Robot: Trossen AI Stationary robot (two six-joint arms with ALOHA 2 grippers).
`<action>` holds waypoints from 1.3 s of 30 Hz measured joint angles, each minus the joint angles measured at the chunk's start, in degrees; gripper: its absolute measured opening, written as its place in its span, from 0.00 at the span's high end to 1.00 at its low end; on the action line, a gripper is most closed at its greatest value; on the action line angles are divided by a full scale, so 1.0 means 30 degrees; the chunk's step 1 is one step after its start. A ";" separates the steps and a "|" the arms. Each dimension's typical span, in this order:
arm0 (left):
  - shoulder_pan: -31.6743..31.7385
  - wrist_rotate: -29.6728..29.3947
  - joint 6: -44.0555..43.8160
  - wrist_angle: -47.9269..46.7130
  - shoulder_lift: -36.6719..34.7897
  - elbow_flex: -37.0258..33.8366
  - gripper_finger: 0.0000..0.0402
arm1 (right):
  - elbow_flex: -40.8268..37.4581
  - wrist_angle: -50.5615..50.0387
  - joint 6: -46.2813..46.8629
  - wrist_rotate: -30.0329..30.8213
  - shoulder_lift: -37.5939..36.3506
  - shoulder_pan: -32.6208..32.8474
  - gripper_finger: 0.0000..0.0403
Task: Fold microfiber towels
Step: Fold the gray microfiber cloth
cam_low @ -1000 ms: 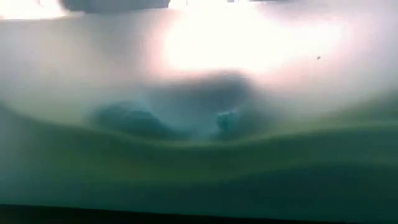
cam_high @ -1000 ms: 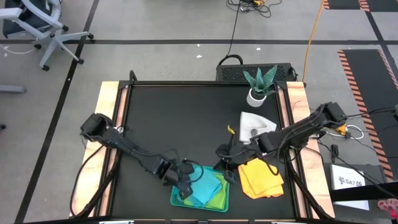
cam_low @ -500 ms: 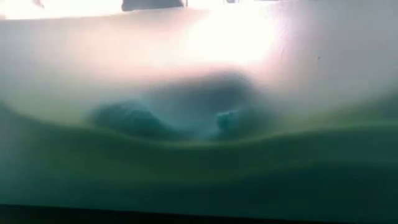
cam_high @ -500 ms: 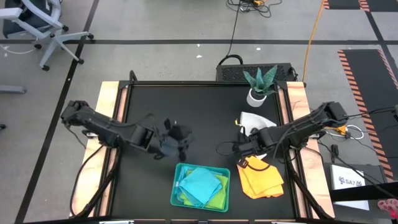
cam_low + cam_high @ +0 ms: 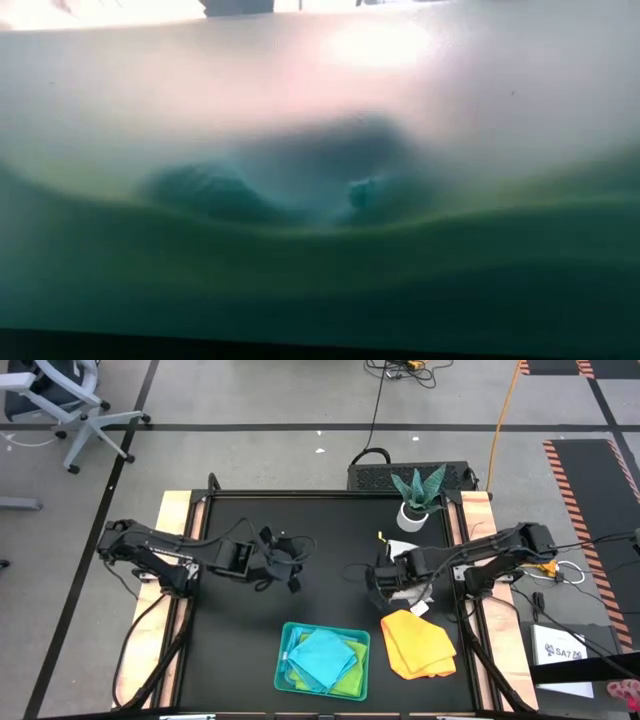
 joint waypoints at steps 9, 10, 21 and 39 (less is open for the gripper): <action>0.1250 0.0022 -0.0942 -0.0014 0.0007 0.0000 0.63 | -0.2810 0.1129 -0.1991 -0.4070 0.0000 -0.2363 0.63; 0.1368 0.0022 -0.1083 -0.0001 0.0007 0.0000 0.63 | -0.3162 0.1418 -0.2057 -0.4452 0.0000 -0.2475 0.61; 0.2276 0.0051 -0.2011 0.0001 0.0007 0.0000 0.63 | -0.5094 0.4779 -0.2443 -0.4790 0.0000 -0.2740 0.59; 0.2490 0.0051 -0.2011 0.0001 0.0007 0.0000 0.63 | -0.5319 0.5556 -0.3938 -0.3866 0.0000 -0.4164 0.63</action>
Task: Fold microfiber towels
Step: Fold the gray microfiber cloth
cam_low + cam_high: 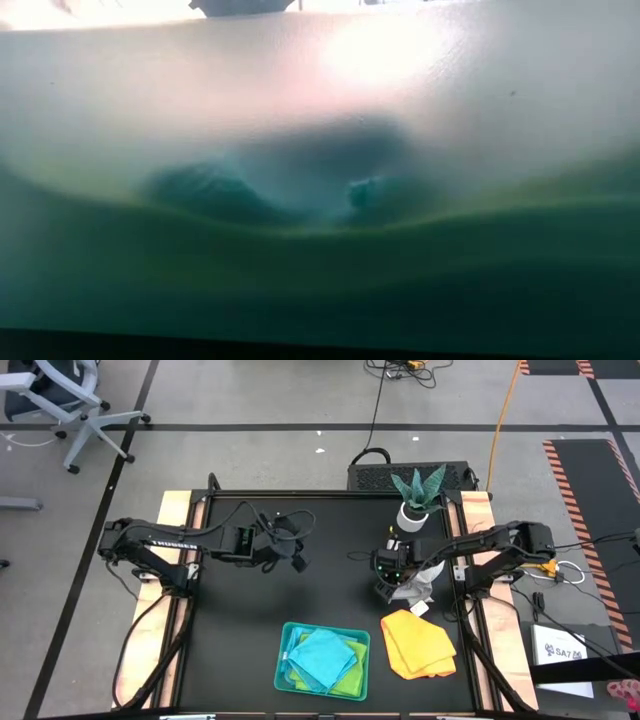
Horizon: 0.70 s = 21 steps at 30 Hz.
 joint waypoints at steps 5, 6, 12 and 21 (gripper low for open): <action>0.0000 0.0000 0.0000 0.0000 0.0000 0.0000 0.63 | -0.0003 0.0047 -0.0017 -0.0002 0.0000 0.0000 0.65; 0.0000 0.0000 0.0000 0.0000 0.0000 0.0000 0.63 | -0.0055 0.0208 -0.0020 0.0015 0.0000 0.0003 0.65; 0.0000 -0.0007 0.0000 0.0000 0.0000 0.0000 0.63 | -0.1131 0.1957 0.0613 0.0025 -0.0007 0.0006 0.64; 0.0000 -0.0007 0.0005 0.0000 0.0000 0.0000 0.63 | -0.1297 0.2142 0.1043 0.0426 -0.0015 0.0007 0.82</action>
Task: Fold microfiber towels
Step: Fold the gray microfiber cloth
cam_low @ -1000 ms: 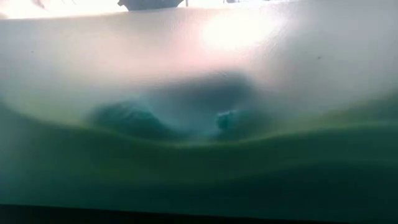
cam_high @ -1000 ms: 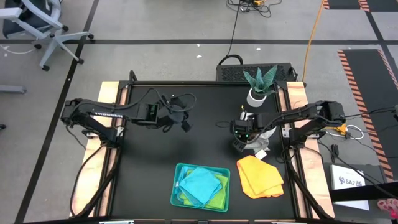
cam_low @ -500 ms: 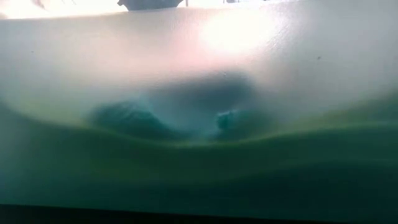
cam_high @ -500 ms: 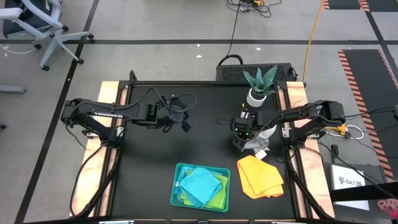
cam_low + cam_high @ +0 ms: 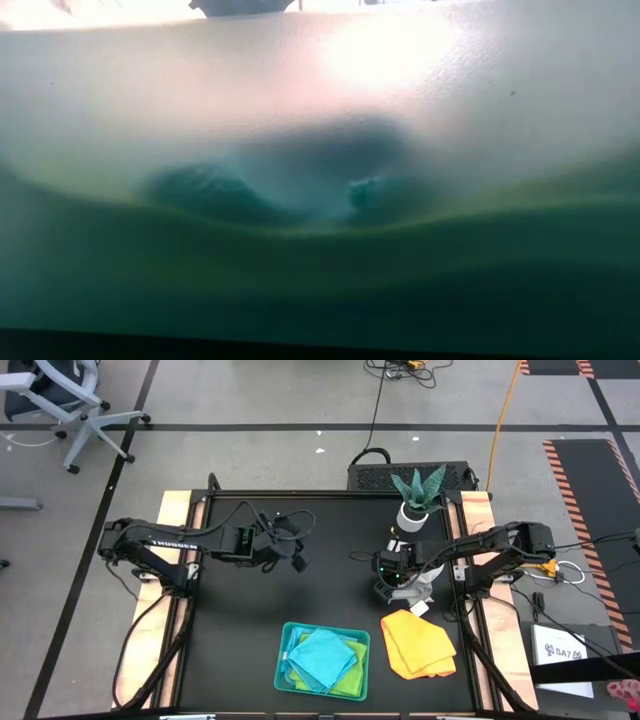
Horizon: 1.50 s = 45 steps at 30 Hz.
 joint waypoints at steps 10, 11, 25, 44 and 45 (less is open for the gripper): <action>0.0000 0.0031 -0.0418 0.0026 0.0000 0.0000 0.63 | 0.0543 0.0349 -0.0029 -0.0969 -0.0629 0.0050 0.99; 0.0000 0.0186 -0.0527 0.0076 0.0000 0.0000 0.63 | 0.0624 0.0566 -0.0031 -0.0969 -0.0872 0.0051 0.99; 0.0582 0.3524 -0.3357 0.3766 0.2795 0.0051 0.63 | 0.0852 0.0739 -0.0836 -0.0495 -0.5091 -0.0612 1.00; 0.1446 0.5139 0.2967 1.3349 0.8324 0.0000 0.63 | 0.0838 -0.0216 0.0583 -0.2030 -0.9707 -0.0318 1.00; 0.1532 0.5344 0.2715 1.3345 0.8412 0.0022 0.63 | 0.0838 -0.0051 0.0566 -0.2025 -0.9871 -0.0321 1.00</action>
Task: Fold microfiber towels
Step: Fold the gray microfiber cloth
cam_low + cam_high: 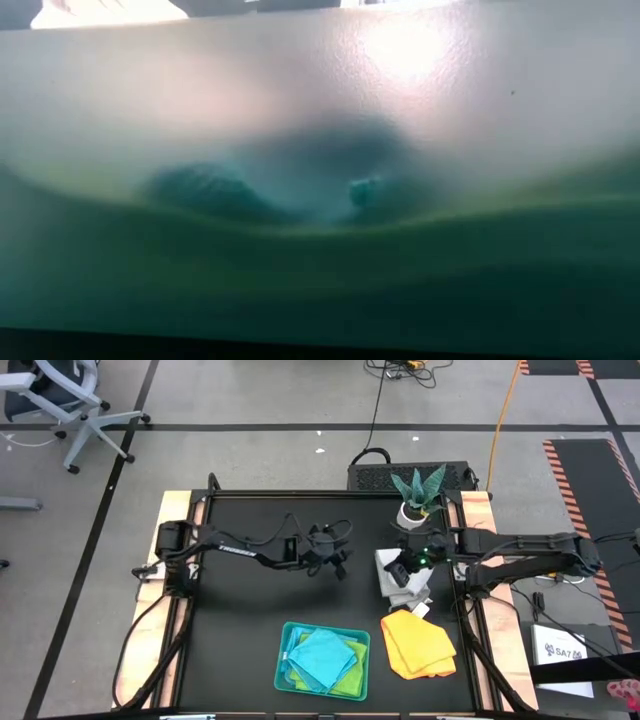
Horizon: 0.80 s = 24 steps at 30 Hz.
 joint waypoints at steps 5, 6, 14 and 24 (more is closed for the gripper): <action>0.0108 0.1175 -0.1835 -0.0083 0.0374 0.0000 0.63 | 0.0000 0.0486 -0.0157 0.0065 -0.0767 -0.0288 1.00; 0.0094 0.1544 -0.2185 -0.0213 0.0396 -0.0007 0.63 | 0.0000 0.0481 -0.0171 0.0092 -0.0885 -0.0339 1.00; -0.1091 0.1913 0.2888 -0.0411 0.0396 -0.0007 0.63 | 0.0000 0.0479 -0.0625 0.0103 -0.1269 -0.1317 1.00; -0.2085 0.1030 0.8903 0.1721 0.1343 -0.0013 0.63 | 0.0000 0.0476 -0.0569 0.0083 -0.1269 -0.1940 1.00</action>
